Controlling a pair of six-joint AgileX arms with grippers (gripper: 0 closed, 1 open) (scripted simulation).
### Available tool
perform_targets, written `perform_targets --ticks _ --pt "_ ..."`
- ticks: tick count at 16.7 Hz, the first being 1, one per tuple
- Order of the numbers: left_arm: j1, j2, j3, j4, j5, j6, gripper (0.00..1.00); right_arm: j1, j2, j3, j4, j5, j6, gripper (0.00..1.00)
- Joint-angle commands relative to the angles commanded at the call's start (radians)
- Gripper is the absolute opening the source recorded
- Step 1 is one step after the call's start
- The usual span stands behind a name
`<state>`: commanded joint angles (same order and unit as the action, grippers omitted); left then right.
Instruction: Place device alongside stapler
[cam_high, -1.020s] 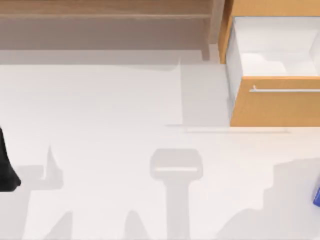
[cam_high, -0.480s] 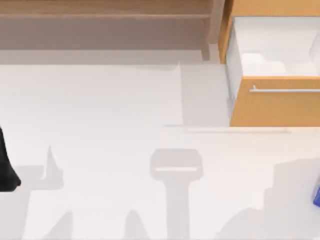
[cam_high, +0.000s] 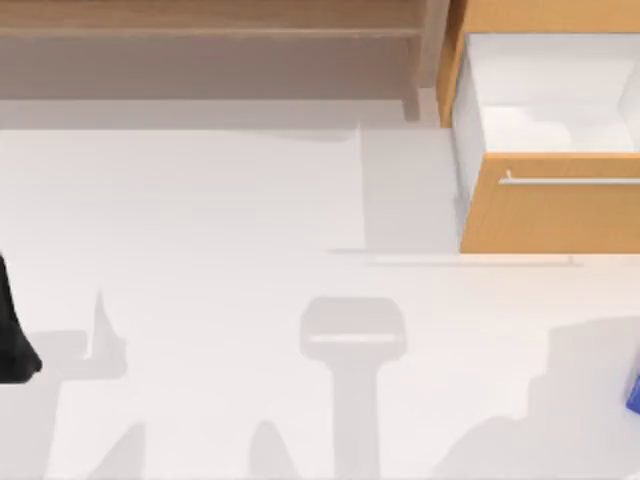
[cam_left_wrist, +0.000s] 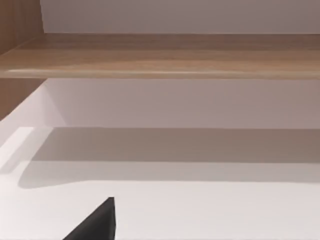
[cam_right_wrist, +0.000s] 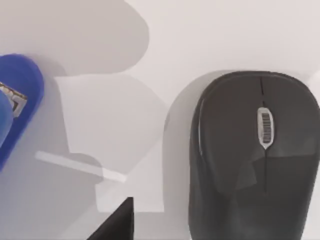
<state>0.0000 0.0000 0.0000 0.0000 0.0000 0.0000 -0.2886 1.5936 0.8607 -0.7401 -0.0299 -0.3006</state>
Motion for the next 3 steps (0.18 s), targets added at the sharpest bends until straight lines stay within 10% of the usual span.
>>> perform_targets --ticks 3 --pt "0.000 0.000 0.000 0.000 0.000 0.000 1.00 0.000 0.000 0.000 0.000 0.000 0.000 1.00"
